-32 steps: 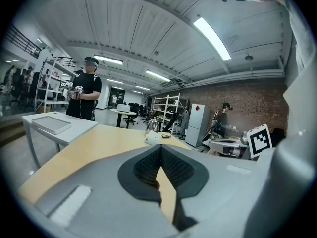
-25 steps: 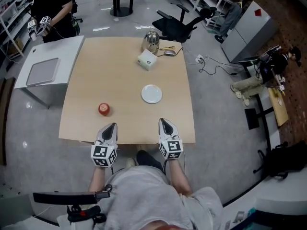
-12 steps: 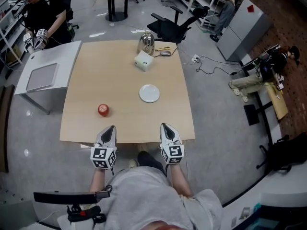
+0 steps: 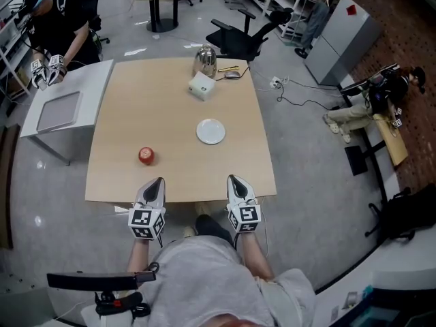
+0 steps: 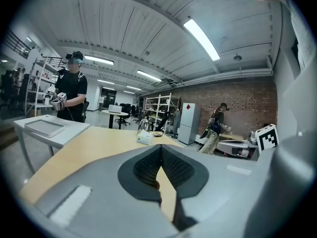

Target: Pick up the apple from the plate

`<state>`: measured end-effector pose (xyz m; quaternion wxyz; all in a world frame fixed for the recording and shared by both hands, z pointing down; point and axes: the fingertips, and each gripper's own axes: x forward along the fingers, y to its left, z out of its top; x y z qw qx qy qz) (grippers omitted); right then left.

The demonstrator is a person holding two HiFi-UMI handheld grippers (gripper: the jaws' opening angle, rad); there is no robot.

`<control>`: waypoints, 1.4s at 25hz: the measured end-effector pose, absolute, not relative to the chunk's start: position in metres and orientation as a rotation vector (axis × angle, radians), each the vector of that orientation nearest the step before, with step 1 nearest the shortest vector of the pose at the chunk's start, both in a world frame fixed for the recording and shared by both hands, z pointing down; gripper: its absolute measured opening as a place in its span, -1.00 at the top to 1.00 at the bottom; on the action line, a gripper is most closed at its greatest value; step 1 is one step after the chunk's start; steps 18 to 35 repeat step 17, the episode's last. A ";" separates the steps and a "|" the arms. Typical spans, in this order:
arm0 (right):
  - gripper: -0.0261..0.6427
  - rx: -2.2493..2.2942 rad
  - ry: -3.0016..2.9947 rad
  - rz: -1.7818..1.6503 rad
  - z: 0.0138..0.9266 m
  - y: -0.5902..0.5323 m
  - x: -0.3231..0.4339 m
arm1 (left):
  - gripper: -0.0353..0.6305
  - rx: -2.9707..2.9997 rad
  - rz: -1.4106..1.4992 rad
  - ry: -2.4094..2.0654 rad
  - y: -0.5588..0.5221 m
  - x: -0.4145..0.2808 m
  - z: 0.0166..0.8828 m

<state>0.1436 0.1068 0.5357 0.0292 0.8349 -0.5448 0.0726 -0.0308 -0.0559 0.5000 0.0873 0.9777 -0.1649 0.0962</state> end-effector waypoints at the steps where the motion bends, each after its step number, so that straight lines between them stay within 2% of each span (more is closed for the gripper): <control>1: 0.90 2.576 -1.678 0.226 0.536 0.107 0.144 | 0.83 2.913 0.286 -0.491 -0.056 -0.031 0.500; 35: 0.90 2.572 -1.671 0.241 0.536 0.106 0.142 | 0.83 2.908 0.287 -0.495 -0.058 -0.033 0.498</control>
